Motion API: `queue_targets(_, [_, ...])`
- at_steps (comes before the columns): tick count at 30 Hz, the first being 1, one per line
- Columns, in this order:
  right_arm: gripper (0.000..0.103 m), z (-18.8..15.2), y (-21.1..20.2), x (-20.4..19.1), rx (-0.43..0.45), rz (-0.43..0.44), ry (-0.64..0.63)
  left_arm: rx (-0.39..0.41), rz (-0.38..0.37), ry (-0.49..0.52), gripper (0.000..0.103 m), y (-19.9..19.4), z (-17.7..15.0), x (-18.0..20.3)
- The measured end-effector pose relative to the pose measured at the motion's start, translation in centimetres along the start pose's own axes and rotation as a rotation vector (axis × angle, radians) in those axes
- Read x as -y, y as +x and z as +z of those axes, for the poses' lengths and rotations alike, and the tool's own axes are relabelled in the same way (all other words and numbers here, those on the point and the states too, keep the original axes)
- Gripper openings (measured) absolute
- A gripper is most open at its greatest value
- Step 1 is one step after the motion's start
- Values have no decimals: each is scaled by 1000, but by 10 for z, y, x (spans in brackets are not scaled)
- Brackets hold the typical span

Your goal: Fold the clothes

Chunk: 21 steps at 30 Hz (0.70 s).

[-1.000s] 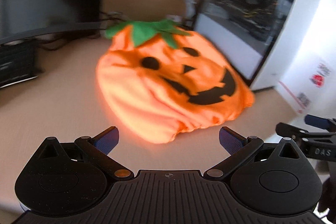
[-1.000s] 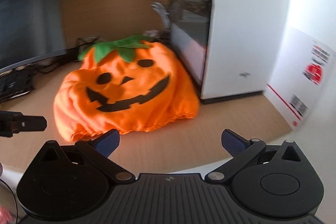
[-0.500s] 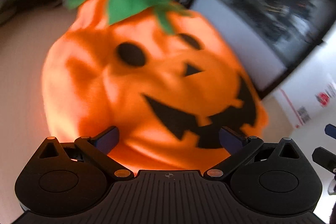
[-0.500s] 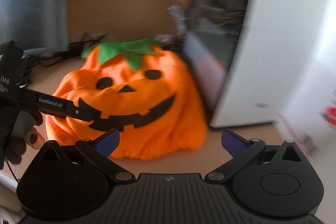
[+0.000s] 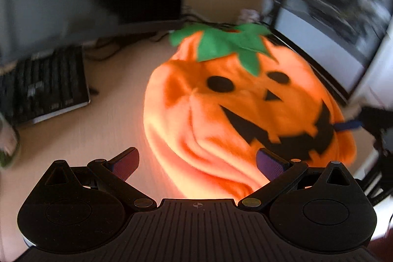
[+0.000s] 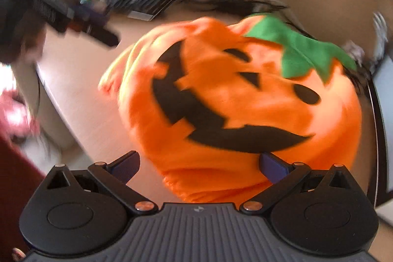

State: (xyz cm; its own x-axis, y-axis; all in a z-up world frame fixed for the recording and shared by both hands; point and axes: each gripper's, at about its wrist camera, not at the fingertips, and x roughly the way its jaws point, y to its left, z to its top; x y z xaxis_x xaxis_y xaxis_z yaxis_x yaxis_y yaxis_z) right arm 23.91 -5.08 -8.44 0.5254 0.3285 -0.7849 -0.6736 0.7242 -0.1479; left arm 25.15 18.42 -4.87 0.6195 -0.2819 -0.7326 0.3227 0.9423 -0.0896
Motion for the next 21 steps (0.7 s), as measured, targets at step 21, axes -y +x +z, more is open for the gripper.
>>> queue_targets(21, [103, -23, 7, 21, -44, -618, 171, 39, 328, 186, 103, 59, 12, 22])
